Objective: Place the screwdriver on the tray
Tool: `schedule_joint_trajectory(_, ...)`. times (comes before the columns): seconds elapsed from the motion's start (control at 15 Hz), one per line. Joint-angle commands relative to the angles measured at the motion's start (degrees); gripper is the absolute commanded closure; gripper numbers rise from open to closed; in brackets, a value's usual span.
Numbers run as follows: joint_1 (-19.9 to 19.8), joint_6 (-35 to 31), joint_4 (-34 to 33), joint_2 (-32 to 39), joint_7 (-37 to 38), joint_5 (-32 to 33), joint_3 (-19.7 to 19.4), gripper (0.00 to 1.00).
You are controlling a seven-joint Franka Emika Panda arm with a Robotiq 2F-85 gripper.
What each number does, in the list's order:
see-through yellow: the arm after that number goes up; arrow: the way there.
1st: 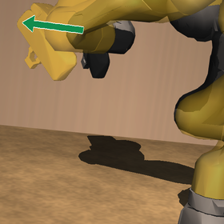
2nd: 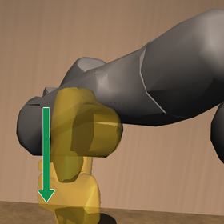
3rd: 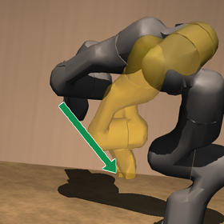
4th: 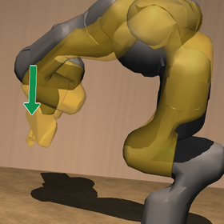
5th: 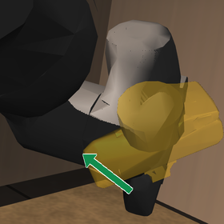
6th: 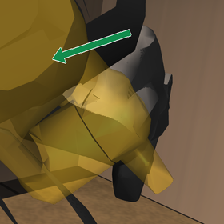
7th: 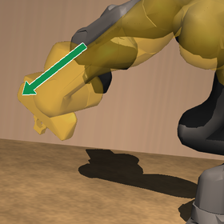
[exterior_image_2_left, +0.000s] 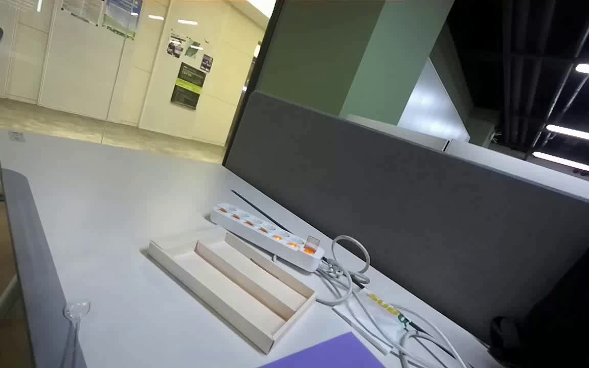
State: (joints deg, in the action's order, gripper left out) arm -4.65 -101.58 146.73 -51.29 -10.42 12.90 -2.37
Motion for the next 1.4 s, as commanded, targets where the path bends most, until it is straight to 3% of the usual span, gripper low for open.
schedule_joint_trajectory(0.0, 1.19, 0.3, -0.2, 0.02, 0.72, 0.68, -0.79, 0.0)
schedule_joint_trajectory(1.0, 0.96, 0.03, 0.02, 0.47, 0.79, 0.76, -1.14, 0.0)
schedule_joint_trajectory(1.33, -2.43, -5.98, 2.55, 3.33, 3.73, 3.0, -3.76, 0.0)
